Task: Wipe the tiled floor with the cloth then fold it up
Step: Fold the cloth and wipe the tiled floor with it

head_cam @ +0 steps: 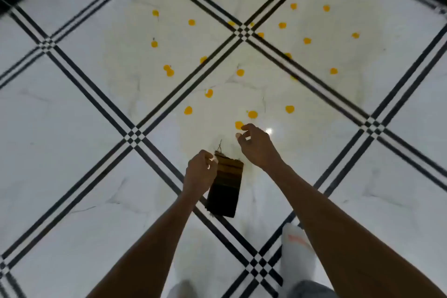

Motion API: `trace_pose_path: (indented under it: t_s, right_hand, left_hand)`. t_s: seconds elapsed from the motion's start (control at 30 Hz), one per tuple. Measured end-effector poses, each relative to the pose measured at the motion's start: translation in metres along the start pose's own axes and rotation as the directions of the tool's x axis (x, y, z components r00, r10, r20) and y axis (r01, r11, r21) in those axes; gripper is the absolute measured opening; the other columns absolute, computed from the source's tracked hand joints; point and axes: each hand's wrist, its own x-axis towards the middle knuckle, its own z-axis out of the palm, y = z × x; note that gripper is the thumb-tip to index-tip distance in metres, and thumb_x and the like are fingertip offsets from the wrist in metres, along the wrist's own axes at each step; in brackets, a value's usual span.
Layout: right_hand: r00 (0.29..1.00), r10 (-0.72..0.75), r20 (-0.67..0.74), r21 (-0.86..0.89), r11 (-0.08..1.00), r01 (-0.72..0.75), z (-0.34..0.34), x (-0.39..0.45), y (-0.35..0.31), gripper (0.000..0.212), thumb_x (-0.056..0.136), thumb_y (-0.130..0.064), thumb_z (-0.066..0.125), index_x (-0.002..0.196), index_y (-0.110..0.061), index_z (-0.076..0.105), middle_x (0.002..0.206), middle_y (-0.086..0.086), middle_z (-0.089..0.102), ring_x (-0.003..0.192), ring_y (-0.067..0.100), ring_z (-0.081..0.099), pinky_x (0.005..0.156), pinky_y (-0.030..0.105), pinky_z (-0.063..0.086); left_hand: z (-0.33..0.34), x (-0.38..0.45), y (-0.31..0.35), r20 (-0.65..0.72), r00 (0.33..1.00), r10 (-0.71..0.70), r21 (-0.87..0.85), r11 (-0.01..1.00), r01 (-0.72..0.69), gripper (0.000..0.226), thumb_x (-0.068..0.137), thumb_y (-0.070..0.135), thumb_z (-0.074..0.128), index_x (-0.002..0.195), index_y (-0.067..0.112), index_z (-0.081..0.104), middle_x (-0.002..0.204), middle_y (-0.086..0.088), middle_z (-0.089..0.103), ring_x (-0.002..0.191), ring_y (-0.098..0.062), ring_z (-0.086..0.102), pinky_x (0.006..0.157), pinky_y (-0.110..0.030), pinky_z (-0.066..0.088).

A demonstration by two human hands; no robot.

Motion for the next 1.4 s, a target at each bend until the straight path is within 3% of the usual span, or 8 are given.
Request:
trace_pose_path:
  t_s: [0.17,0.3,0.5,0.6,0.8,0.97,1.23,1.4]
  right_hand:
    - [0.999,-0.016,0.052,0.030,0.999,0.014,0.048,0.046,0.058,0.032,0.104,-0.037,0.057,0.127,-0.016,0.066,0.121,0.005,0.071,0.107,0.024,0.068,0.095,0.038,0.055]
    - [0.996,-0.089,0.033,0.106,0.991,0.085,0.063,0.059,0.074,0.022,0.103,-0.032,0.058,0.117,-0.019,0.070,0.110,0.003,0.075,0.095,0.021,0.073,0.085,0.036,0.060]
    - [0.987,-0.095,-0.129,0.161,0.980,0.115,0.037,0.034,0.076,0.014,0.102,-0.029,0.062,0.103,-0.018,0.071,0.097,-0.003,0.074,0.083,0.017,0.074,0.078,0.030,0.057]
    - [0.983,-0.082,-0.161,0.235,0.965,0.119,0.027,0.019,0.070,0.018,0.101,-0.033,0.066,0.095,-0.017,0.068,0.091,-0.002,0.075,0.076,0.014,0.075,0.073,0.030,0.060]
    - [0.993,-0.119,0.002,0.606,0.790,0.094,0.044,0.024,0.052,0.033,0.108,-0.042,0.052,0.129,-0.020,0.065,0.125,0.001,0.073,0.117,0.013,0.070,0.095,0.034,0.062]
    - [0.996,-0.083,-0.032,0.772,0.630,0.077,0.040,0.025,0.042,0.036,0.108,-0.040,0.054,0.138,-0.021,0.061,0.130,0.002,0.072,0.124,0.015,0.068,0.100,0.041,0.061]
    - [0.999,0.014,0.042,0.874,0.484,-0.044,0.037,0.028,0.037,0.032,0.111,-0.032,0.048,0.127,-0.022,0.073,0.123,0.000,0.078,0.120,0.019,0.071,0.100,0.037,0.058]
    - [0.989,0.065,0.134,0.883,0.446,-0.149,0.034,0.033,0.031,0.036,0.111,-0.039,0.045,0.128,-0.019,0.069,0.125,0.005,0.075,0.119,0.022,0.070,0.098,0.041,0.058]
  left_hand:
    - [0.074,0.032,-0.043,-0.084,0.996,-0.040,0.032,0.999,0.042,0.036,0.093,0.034,0.070,0.117,0.012,0.056,0.109,-0.005,0.063,0.098,-0.023,0.061,0.078,-0.030,0.045]
    - [0.099,0.039,-0.040,-0.147,0.989,-0.027,0.053,0.998,0.035,0.008,0.089,0.010,0.063,0.096,0.010,0.060,0.098,-0.008,0.065,0.091,-0.025,0.063,0.067,-0.030,0.045]
    - [0.081,0.036,-0.014,-0.127,0.992,-0.019,-0.056,0.998,0.012,0.020,0.099,0.030,0.058,0.109,0.014,0.053,0.101,-0.006,0.067,0.094,-0.030,0.065,0.079,-0.046,0.056]
    - [0.057,0.039,0.010,-0.146,0.989,-0.031,-0.205,0.979,0.000,0.031,0.099,0.036,0.063,0.116,0.011,0.055,0.109,-0.009,0.069,0.095,-0.025,0.066,0.084,-0.038,0.055]
    - [0.035,0.063,0.051,-0.156,0.988,0.001,-0.491,0.868,-0.079,0.033,0.094,0.047,0.068,0.110,0.018,0.068,0.105,-0.002,0.077,0.101,-0.018,0.073,0.096,-0.041,0.060]
    - [0.024,0.052,0.066,0.051,0.993,0.107,-0.700,0.713,-0.041,0.044,0.108,0.044,0.046,0.105,0.014,0.079,0.095,-0.004,0.082,0.093,-0.019,0.079,0.089,-0.039,0.063]
    - [0.030,0.061,0.055,-0.148,0.946,0.288,-0.389,0.863,-0.323,0.015,0.095,0.016,0.072,0.106,0.011,0.079,0.107,-0.003,0.077,0.091,-0.012,0.076,0.087,-0.025,0.062]
    - [0.035,0.061,0.052,-0.197,0.953,0.229,-0.377,0.880,-0.289,0.030,0.091,0.036,0.077,0.111,0.014,0.078,0.110,-0.001,0.077,0.098,-0.009,0.070,0.086,-0.017,0.054]
